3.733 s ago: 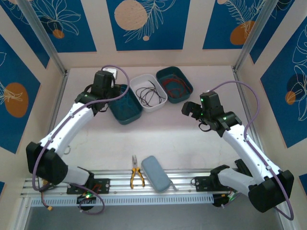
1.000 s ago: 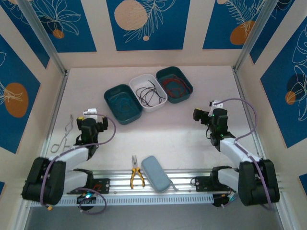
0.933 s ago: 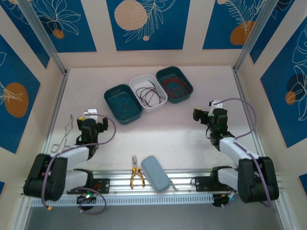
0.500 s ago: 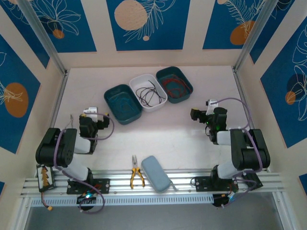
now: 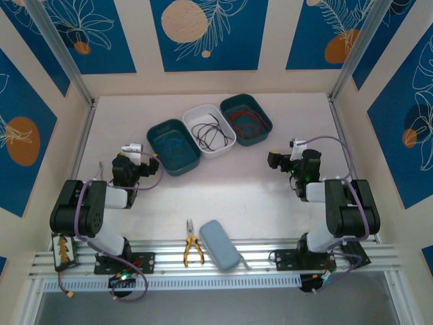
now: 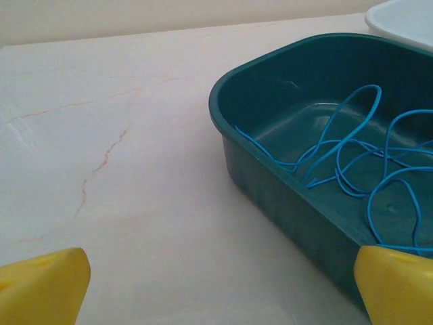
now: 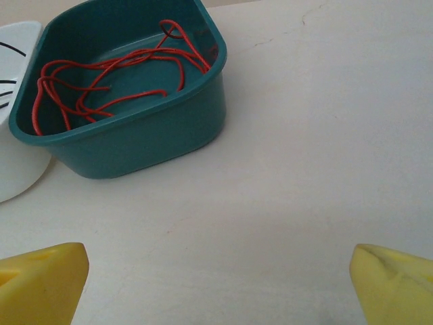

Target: Untangle the cables

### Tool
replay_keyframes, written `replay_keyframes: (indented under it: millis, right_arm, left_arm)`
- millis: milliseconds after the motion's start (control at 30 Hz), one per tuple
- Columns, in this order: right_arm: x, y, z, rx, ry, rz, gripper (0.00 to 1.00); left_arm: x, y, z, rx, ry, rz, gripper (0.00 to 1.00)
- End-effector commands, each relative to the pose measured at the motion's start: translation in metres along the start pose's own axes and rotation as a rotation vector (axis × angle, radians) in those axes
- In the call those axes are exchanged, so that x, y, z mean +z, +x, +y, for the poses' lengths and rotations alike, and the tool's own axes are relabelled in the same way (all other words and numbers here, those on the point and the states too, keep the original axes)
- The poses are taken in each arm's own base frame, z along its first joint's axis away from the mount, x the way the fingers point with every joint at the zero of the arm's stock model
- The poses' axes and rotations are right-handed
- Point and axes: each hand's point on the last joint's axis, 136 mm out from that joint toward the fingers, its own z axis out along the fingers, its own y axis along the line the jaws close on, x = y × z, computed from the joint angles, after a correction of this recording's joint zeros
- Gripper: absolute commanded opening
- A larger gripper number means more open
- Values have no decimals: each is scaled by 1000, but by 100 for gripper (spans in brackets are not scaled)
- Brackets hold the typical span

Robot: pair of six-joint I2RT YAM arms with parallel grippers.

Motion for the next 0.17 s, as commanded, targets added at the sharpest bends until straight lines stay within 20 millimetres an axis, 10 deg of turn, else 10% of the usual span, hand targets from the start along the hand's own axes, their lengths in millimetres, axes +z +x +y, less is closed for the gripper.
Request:
replay_keyframes:
  millis: [0, 133]
  right_arm:
    - [2, -12, 5, -32, -19, -34, 99]
    - [2, -12, 4, -34, -17, -33, 99]
  left_arm:
    - [1, -7, -6, 18, 40, -11, 100]
    - [1, -8, -6, 17, 41, -14, 100]
